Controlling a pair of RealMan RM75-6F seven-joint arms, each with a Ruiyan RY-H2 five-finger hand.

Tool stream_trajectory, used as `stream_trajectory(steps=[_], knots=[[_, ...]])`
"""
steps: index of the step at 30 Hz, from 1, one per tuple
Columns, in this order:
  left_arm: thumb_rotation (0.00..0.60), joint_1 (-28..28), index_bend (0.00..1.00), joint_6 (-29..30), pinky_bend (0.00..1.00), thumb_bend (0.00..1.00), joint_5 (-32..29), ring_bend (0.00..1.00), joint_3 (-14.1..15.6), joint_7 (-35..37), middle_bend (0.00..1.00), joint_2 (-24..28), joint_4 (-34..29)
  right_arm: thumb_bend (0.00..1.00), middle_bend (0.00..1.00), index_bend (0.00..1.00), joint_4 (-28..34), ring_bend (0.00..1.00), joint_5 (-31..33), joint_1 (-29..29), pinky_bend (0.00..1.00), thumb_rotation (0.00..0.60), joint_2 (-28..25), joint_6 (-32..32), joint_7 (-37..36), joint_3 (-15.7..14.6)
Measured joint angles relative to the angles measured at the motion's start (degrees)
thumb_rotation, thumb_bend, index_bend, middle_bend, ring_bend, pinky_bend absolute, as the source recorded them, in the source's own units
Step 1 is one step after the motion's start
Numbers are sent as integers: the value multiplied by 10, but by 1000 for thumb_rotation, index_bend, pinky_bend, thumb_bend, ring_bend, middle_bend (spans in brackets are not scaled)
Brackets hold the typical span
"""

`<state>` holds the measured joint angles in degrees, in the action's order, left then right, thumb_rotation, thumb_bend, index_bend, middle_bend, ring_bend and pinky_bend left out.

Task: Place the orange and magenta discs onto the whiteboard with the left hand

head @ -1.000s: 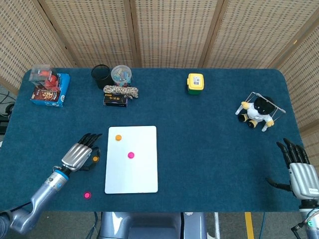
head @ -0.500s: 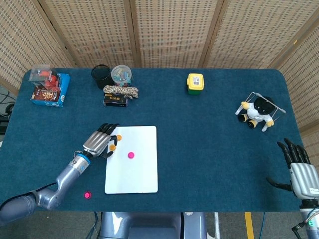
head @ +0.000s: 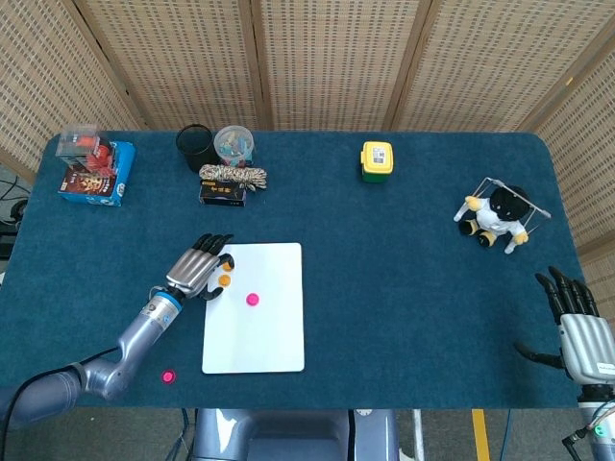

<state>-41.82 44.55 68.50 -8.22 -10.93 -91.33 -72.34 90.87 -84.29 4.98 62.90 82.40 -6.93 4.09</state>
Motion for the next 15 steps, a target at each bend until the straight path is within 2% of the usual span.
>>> stream_trajectory(steps=[6,9,12,15], knots=[[600,7,209,16,0,318,14,0,4,20,0,12,-23,0,0,0,-1,0,-1,0,0,600,0,1,-1,0],[600,21,217,40,0,320,43,0,15,43,0,33,-45,0,0,0,-2,0,-2,0,0,600,0,1,-3,0],[600,43,231,72,0,321,89,0,40,71,0,63,-66,0,0,0,-2,0,-3,-1,0,600,0,2,-1,-1],[600,71,244,113,0,321,142,0,79,105,0,94,-81,0,0,0,-2,0,-4,-1,0,600,1,3,2,-1]])
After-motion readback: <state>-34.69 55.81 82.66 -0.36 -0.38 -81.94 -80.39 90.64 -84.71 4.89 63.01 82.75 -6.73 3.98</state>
